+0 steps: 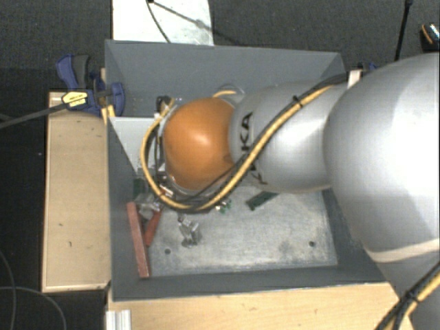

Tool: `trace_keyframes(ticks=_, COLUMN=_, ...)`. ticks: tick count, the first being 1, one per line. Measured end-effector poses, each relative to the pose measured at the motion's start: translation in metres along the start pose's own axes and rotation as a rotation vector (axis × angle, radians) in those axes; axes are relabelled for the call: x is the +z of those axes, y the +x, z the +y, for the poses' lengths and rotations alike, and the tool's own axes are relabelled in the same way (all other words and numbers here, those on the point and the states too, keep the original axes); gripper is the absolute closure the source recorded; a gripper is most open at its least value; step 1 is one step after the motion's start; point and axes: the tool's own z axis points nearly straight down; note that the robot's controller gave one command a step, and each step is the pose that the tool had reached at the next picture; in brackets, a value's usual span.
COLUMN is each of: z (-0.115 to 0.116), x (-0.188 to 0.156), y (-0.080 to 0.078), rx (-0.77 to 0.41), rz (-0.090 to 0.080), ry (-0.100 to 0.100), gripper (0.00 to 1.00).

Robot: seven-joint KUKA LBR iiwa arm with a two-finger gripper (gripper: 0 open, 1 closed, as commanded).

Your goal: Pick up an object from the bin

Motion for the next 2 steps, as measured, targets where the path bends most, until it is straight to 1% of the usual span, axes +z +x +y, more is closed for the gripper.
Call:
trace_keyframes(ticks=1, z=-0.031, x=0.029, y=-0.027, rx=-0.235, rz=-0.003, ry=0.004, gripper=0.0)
trace_keyframes(ticks=2, z=0.001, x=0.03, y=0.008, rx=-0.369, rz=0.002, ry=-0.001, gripper=0.0)
